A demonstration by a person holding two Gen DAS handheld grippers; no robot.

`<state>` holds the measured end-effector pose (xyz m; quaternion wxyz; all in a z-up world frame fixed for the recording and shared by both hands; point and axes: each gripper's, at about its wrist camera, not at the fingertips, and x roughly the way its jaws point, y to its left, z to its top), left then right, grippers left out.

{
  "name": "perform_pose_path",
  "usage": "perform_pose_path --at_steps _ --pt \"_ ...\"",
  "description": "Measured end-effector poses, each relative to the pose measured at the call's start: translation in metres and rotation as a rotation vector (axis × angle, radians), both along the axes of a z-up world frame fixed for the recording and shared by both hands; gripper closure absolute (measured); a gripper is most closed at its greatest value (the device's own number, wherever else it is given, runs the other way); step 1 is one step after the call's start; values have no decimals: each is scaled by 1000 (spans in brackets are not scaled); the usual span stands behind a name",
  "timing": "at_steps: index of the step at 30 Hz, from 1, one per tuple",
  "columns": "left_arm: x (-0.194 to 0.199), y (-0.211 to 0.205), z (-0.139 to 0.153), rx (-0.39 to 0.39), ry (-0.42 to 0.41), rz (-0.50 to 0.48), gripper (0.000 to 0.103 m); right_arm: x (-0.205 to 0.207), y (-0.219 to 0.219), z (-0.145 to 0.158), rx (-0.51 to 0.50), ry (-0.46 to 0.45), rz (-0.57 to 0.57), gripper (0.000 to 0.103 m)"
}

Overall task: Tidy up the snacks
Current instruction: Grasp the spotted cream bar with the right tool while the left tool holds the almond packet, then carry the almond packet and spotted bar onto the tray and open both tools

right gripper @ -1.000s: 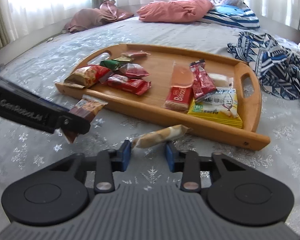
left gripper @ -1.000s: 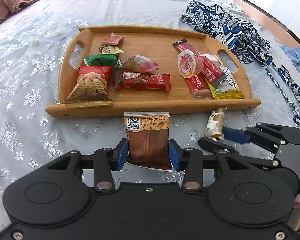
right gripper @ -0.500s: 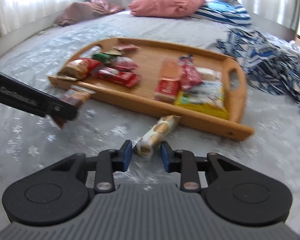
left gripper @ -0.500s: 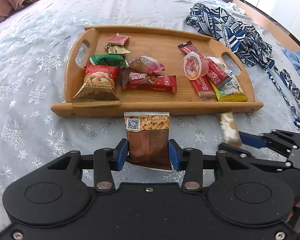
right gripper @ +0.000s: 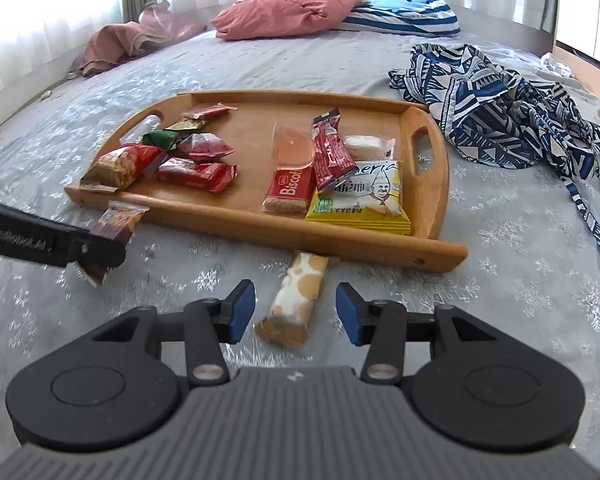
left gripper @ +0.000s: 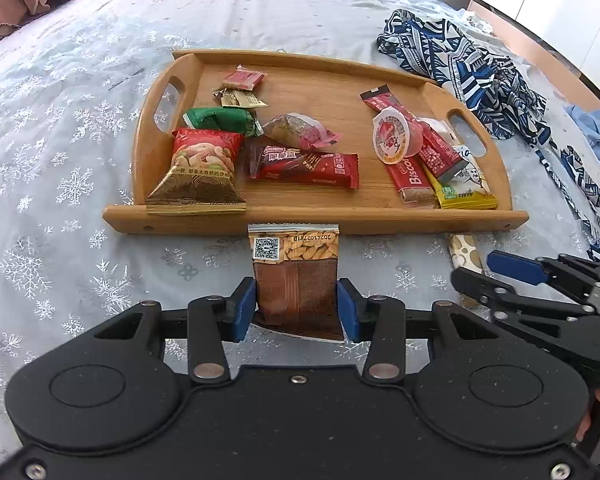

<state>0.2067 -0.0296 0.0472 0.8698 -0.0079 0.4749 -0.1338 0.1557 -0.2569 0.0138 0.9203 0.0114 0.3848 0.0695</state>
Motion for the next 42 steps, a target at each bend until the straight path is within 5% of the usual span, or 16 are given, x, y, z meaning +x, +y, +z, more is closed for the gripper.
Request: perform_pose_path --at_steps 3,5,7,26,32,42 --pt "0 0 1 -2 -6 3 62 7 2 -5 0 18 -32 41" --pt "0 -1 1 4 -16 1 62 9 1 -9 11 26 -59 65" --pt "0 -2 2 10 -24 -2 62 8 0 -9 25 22 -72 72" --pt "5 1 30 25 -141 25 63 2 10 32 72 -64 -25 78" --pt "24 5 40 -43 -149 52 63 18 10 48 82 -93 -28 78" --pt "71 -6 44 -34 -193 81 63 67 3 55 88 -83 -66 78"
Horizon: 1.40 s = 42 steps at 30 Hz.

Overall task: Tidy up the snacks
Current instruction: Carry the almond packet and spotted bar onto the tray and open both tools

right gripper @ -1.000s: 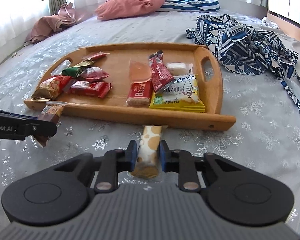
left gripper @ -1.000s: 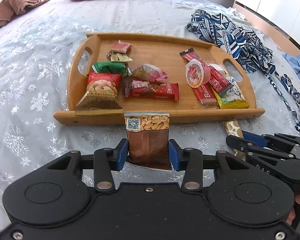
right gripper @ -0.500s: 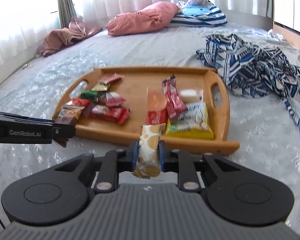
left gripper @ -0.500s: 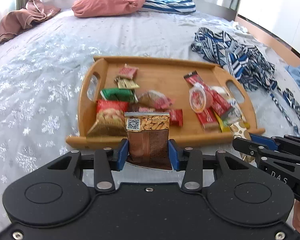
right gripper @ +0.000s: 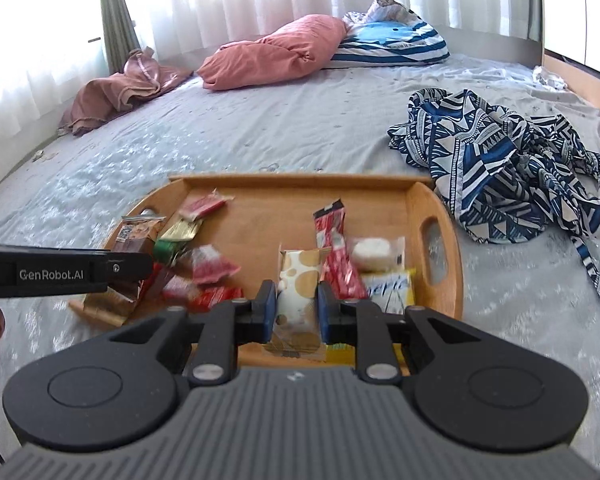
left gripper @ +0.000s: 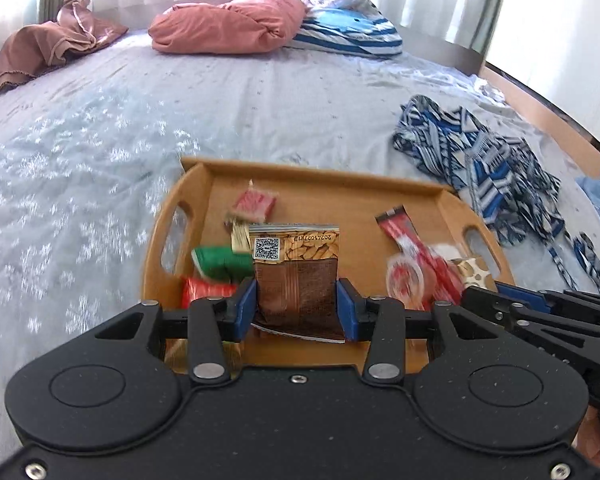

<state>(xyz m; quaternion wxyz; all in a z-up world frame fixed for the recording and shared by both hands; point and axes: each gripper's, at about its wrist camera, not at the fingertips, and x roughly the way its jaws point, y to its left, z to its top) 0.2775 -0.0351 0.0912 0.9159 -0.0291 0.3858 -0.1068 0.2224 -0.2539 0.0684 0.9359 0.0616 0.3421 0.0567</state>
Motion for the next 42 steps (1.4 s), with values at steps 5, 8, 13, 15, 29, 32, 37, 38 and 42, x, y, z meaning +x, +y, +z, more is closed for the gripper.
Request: perform_pose_path --at_steps 5,8,13,15,29,32,37,38,42 --pt "26 -5 -3 -14 -39 17 63 30 -9 2 -11 14 -24 78" --pt "43 -10 -7 -2 -39 25 63 48 -15 -1 -2 43 -37 78" --pt "66 -13 -17 -32 -5 45 62 72 -23 -6 24 68 -53 78" --pt "75 -16 -19 -39 5 43 62 81 -25 -7 14 68 -54 78" --pt "120 -46 -48 -11 56 44 62 132 -42 -36 18 102 -91 77" --pt "124 -48 -51 -2 59 50 62 136 -42 -41 8 103 -91 77" --pt "127 -52 -57 22 58 48 62 141 -44 -47 17 106 -107 77" --pt "127 -52 -58 26 57 45 62 141 -44 -47 27 104 -109 77" --pt "127 -55 -62 35 66 44 62 143 -44 -48 24 97 -102 77"
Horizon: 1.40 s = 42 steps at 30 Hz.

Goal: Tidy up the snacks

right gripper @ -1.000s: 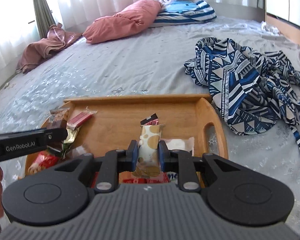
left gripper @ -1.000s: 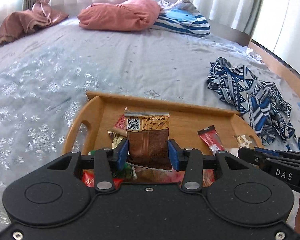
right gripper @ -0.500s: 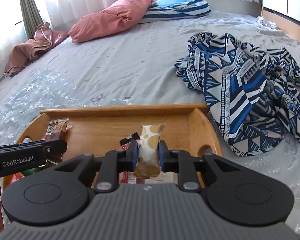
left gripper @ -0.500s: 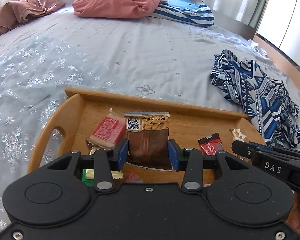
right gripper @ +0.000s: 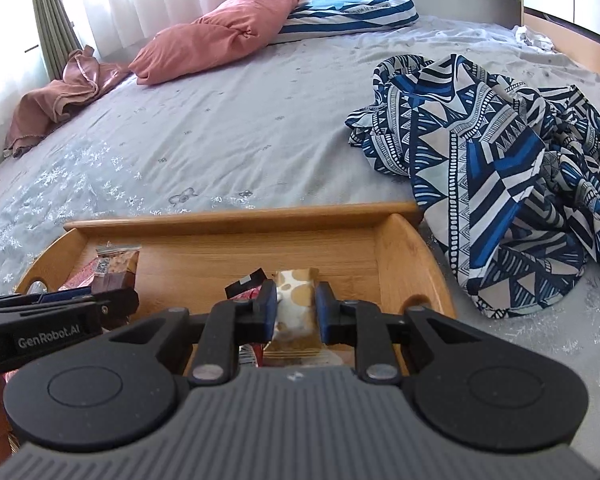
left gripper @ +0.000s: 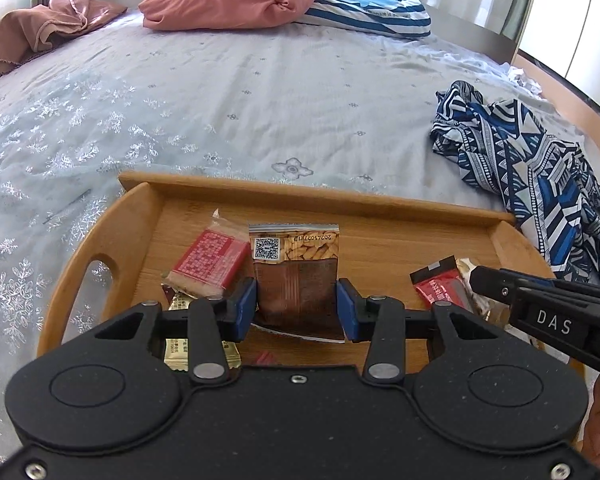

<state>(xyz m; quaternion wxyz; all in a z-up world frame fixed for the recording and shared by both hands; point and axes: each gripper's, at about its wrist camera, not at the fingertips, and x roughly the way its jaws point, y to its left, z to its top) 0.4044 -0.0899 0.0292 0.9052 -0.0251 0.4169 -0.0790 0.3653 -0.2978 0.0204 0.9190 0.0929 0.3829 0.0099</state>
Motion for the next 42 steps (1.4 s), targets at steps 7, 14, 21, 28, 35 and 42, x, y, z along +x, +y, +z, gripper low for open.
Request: perform_pose_path --at_steps 7,14,21,28,35,42 --pt "-1 -4 -3 20 -7 -7 62 -1 -1 -1 9 -1 -6 77" --pt "-1 -3 -2 31 -4 -5 61 -4 -3 -1 25 -8 -18 69" --pt "-12 -3 5 58 -26 -23 46 -12 -3 2 31 -26 -13 55" --pt "-35 3 21 80 -49 -30 26 -28 -1 15 44 -54 9 51" --pt "-73 17 43 65 -68 -27 22 -60 8 36 59 -96 40 45" --pt "-128 37 63 56 -126 -19 16 -103 21 56 39 -131 79 43"
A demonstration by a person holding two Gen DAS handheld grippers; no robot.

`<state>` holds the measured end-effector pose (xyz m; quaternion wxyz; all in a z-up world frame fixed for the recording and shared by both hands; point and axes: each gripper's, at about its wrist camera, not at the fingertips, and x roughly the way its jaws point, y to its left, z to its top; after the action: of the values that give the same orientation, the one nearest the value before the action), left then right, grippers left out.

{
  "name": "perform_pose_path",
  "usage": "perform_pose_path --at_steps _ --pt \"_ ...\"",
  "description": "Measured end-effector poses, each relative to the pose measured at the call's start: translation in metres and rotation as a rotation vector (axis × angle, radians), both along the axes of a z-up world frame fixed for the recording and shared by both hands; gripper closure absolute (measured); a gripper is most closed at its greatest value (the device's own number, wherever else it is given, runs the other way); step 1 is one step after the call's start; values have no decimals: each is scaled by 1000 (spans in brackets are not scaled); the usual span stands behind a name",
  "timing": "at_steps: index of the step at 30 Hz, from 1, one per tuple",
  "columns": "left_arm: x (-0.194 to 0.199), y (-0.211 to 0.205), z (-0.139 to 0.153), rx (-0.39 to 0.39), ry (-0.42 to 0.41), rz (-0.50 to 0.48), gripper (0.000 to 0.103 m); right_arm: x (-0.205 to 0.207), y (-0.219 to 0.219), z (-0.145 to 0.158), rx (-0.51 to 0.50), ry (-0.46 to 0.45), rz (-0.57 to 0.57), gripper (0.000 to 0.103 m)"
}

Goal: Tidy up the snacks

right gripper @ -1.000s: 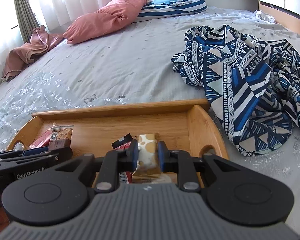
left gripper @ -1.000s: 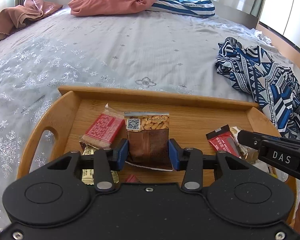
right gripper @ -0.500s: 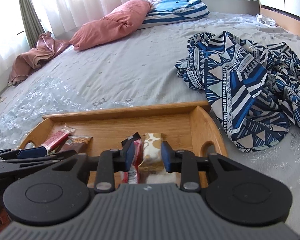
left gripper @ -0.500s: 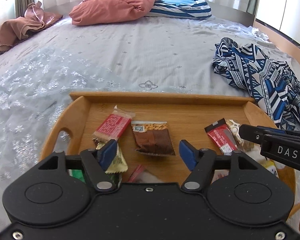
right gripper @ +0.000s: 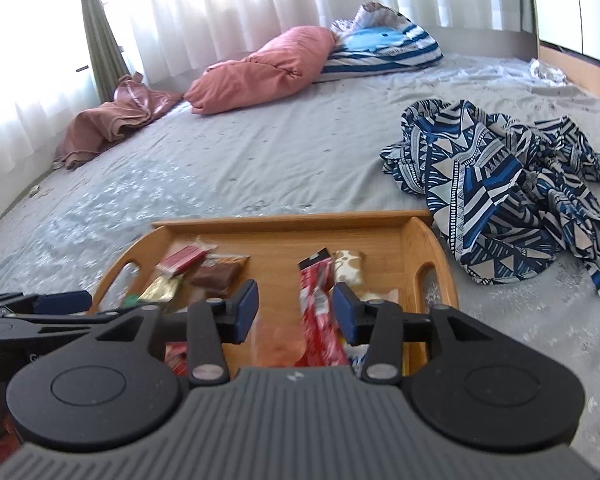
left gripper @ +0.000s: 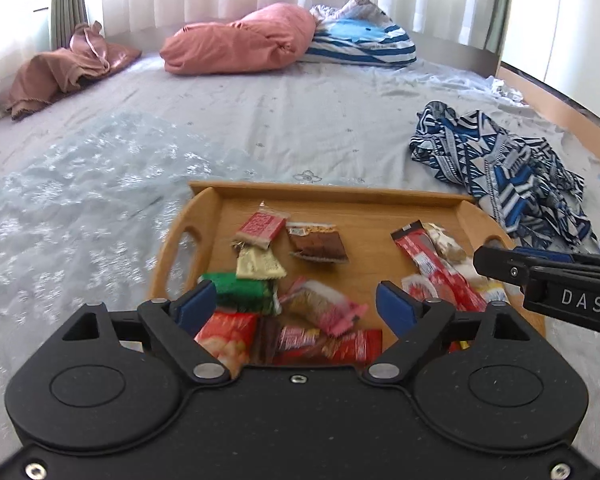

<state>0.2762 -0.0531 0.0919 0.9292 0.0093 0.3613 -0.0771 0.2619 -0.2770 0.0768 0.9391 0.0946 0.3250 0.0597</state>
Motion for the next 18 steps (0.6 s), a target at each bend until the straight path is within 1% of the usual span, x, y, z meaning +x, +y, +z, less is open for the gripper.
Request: perform_pose_path --at_steps 6,9,14,18 --pt "-46 15 9 -5 -10 -3 15 -36 11 8 -21 -26 31 41" --pt "-66 23 10 -29 -5 6 14 -52 15 10 -34 -41 38 39" --pt "-94 40 6 -99 6 40 13 -78 19 9 -36 -67 34 36" --pt "-116 47 3 -110 -13 52 12 -102 25 6 -63 -94 39 34"
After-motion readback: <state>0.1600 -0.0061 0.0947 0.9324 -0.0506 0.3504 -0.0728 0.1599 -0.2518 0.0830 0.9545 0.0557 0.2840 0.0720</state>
